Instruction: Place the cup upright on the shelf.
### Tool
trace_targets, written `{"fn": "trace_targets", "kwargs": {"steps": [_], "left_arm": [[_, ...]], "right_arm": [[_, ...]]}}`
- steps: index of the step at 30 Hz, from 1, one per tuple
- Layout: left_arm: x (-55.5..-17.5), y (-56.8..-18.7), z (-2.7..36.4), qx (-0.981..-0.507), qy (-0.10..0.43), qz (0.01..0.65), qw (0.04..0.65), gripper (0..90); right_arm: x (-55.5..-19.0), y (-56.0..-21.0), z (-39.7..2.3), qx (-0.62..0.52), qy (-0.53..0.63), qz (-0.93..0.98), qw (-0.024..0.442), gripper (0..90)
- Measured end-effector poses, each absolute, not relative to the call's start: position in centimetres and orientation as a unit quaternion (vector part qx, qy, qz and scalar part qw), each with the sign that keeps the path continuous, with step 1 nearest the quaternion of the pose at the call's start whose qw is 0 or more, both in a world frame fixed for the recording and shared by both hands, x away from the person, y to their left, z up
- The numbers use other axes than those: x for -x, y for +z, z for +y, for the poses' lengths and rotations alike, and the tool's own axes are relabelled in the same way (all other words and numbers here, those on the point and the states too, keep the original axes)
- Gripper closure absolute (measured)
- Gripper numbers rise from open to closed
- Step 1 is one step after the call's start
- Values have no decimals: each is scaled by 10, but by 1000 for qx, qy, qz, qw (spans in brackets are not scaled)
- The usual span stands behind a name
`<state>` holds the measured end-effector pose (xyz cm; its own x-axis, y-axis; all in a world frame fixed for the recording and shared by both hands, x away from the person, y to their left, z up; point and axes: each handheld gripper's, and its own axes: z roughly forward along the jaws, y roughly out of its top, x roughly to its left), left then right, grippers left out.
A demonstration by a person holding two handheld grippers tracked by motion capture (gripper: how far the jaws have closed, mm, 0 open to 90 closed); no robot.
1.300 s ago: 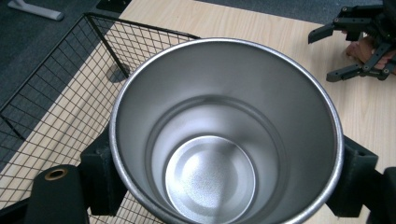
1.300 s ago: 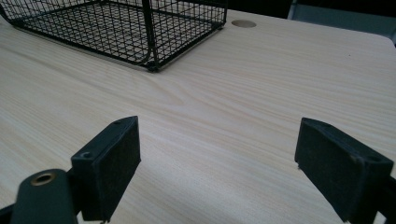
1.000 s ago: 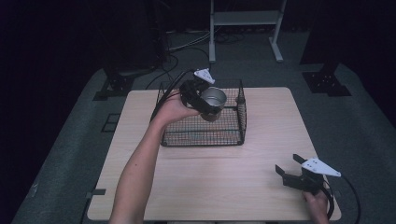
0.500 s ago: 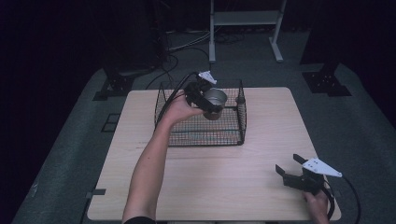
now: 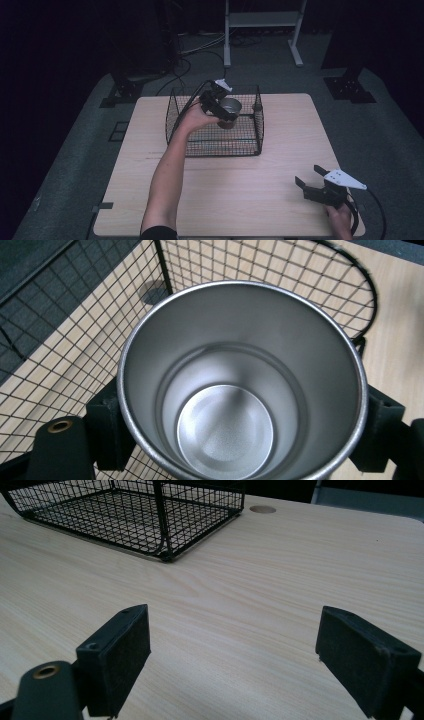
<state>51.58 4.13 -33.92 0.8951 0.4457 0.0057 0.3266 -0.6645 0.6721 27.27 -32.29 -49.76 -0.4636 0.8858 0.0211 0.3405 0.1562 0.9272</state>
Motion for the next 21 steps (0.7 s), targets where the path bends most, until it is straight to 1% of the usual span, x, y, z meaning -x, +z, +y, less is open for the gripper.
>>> {"fn": "trace_targets", "kwargs": {"steps": [11, 21], "left_arm": [[-525, -357, 43, -905, 87, 231, 346, 178], [-532, -382, 43, -908, 72, 247, 330, 177]], "right_arm": [[-273, -497, -323, -434, 484, 706, 280, 135], [-273, -498, -323, -433, 485, 706, 281, 135]]}}
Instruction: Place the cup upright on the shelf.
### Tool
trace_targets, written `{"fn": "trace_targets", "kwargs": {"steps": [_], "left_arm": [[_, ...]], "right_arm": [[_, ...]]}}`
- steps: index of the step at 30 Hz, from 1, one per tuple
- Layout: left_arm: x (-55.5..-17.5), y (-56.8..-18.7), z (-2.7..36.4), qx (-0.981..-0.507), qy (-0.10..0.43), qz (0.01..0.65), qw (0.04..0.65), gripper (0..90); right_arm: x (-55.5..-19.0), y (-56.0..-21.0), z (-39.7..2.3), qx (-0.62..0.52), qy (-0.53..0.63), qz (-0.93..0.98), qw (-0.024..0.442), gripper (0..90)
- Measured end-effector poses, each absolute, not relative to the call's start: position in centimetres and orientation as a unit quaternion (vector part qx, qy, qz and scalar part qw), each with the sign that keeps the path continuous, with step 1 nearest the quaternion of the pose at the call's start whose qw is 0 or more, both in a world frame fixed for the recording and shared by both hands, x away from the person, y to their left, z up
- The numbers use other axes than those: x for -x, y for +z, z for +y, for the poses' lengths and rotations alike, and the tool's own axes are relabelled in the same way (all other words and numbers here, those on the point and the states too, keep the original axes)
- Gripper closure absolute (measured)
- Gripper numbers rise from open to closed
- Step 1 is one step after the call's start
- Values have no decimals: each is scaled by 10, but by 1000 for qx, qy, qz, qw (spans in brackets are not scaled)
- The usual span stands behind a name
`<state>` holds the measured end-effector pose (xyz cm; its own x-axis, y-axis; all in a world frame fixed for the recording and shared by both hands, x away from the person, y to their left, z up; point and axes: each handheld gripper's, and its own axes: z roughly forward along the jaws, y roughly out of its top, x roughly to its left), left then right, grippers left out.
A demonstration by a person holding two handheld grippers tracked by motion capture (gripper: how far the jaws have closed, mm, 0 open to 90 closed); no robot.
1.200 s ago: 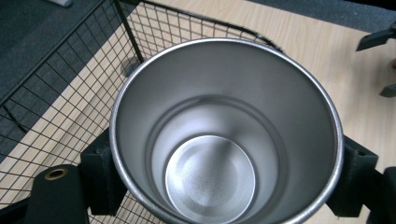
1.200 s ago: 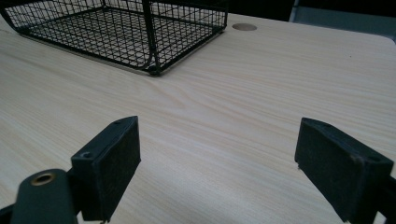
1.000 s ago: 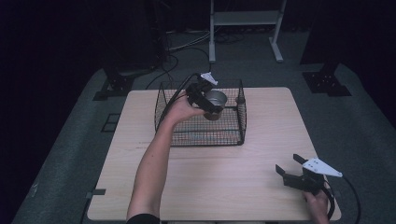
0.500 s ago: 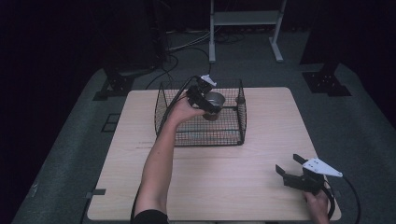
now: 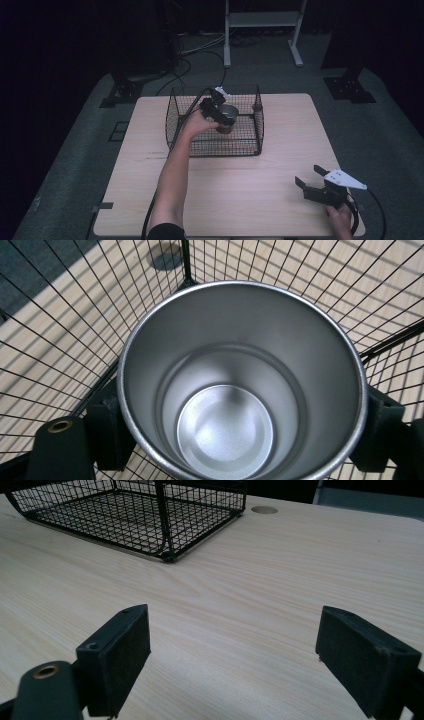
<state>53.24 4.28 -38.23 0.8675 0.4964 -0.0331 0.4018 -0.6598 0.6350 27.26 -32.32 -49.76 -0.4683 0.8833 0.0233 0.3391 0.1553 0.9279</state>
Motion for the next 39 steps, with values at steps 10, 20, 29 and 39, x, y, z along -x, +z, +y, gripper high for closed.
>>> {"fn": "trace_targets", "kwargs": {"steps": [10, 20, 29, 39], "left_arm": [[-538, -393, 40, -912, 67, 252, 317, 177], [-542, -403, 36, -916, 62, 252, 307, 177], [-542, -407, 37, -916, 57, 252, 305, 177], [-541, -419, 37, -923, 50, 247, 290, 176]], "right_arm": [[-273, -498, -323, -432, 487, 706, 280, 135], [-273, -498, -324, -432, 488, 705, 281, 135], [-272, -498, -324, -431, 487, 706, 282, 135], [-272, -498, -323, -430, 484, 708, 284, 135]]}}
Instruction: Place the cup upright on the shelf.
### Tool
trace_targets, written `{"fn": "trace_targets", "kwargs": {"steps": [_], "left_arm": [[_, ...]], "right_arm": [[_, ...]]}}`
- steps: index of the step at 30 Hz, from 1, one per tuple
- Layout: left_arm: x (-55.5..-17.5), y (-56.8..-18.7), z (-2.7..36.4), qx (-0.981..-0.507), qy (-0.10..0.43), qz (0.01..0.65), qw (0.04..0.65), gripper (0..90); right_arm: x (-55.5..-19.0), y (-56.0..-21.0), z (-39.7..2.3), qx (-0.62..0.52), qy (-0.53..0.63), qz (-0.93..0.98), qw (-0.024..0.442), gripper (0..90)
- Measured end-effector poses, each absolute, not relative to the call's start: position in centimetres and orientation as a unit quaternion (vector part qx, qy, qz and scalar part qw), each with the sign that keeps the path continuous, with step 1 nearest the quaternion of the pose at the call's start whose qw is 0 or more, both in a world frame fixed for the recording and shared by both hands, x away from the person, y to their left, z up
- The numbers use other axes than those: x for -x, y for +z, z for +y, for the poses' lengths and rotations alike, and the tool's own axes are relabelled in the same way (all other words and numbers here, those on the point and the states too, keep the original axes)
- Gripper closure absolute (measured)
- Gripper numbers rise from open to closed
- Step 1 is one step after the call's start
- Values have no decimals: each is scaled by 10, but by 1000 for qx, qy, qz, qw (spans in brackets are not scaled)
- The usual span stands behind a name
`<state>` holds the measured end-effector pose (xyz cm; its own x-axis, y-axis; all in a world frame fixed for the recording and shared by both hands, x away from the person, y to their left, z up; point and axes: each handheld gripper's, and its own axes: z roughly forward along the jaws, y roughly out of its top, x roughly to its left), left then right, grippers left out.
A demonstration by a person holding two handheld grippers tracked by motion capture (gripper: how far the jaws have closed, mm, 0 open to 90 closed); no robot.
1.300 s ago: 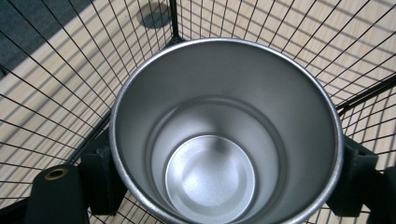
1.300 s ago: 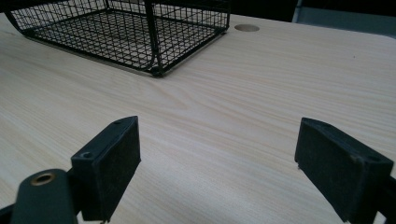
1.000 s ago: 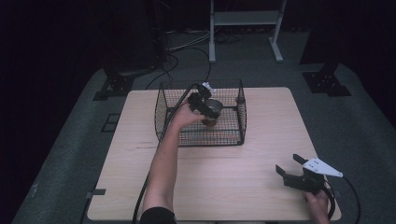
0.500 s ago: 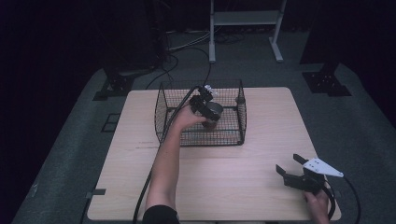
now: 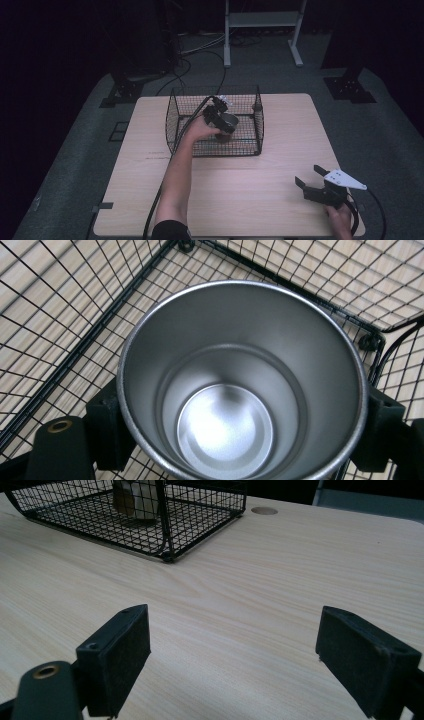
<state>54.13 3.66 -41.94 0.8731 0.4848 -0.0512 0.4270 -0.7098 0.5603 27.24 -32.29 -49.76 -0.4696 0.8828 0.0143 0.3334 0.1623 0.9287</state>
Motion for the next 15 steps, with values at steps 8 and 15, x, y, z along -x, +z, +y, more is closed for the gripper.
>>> {"fn": "trace_targets", "kwargs": {"steps": [8, 15], "left_arm": [[-541, -419, 39, -927, 50, 246, 278, 171], [-540, -418, 42, -928, 53, 248, 273, 139]], "right_arm": [[-272, -498, -323, -427, 483, 709, 285, 135], [-272, -498, -322, -427, 483, 709, 285, 135]]}}
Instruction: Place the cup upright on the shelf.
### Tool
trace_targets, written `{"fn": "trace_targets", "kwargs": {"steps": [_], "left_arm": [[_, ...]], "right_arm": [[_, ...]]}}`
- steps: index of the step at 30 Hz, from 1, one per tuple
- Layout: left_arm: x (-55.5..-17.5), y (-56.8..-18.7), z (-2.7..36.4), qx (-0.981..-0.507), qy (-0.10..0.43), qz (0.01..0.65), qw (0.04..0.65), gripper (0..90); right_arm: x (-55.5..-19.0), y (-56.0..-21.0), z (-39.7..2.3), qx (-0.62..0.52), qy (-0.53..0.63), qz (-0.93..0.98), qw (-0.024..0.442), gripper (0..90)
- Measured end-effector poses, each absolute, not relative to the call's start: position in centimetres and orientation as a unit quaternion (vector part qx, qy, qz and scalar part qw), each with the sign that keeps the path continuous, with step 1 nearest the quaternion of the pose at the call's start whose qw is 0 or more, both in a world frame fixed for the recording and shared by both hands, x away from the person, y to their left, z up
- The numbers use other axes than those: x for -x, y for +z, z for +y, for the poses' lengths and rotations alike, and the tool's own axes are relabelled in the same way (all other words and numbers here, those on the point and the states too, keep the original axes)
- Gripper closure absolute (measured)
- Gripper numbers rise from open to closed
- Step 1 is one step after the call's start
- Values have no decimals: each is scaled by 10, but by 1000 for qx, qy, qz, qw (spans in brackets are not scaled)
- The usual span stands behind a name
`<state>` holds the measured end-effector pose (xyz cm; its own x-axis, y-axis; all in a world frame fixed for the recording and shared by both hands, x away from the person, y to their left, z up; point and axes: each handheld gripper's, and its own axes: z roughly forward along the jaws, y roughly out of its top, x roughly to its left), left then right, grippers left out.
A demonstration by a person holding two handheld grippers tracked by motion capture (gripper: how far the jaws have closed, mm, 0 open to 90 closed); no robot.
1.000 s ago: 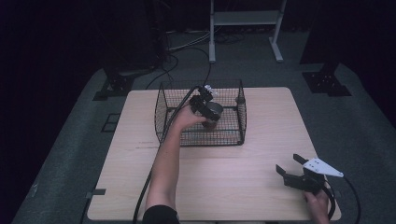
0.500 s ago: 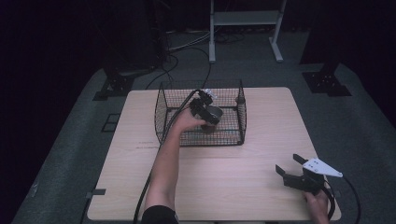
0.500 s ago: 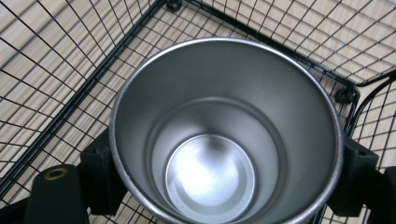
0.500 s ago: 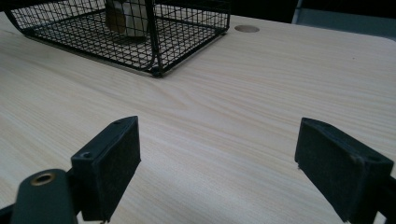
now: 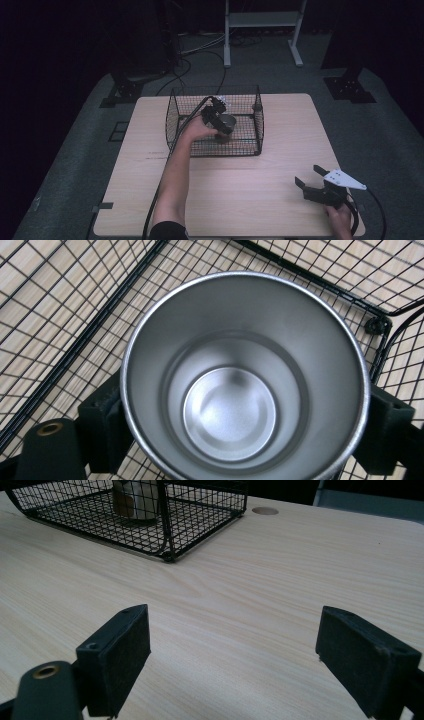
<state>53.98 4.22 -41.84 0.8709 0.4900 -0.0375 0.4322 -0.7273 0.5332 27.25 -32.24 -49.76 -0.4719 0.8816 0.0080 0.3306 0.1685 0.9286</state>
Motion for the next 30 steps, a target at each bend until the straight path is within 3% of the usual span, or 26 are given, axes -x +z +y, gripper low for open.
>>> {"fn": "trace_targets", "kwargs": {"steps": [13, 30], "left_arm": [[-535, -417, 39, -936, 65, 235, 254, 116], [-529, -406, 38, -930, 77, 232, 275, 70]], "right_arm": [[-272, -498, -322, -427, 481, 710, 287, 135], [-272, -498, -322, -428, 481, 709, 288, 135]]}}
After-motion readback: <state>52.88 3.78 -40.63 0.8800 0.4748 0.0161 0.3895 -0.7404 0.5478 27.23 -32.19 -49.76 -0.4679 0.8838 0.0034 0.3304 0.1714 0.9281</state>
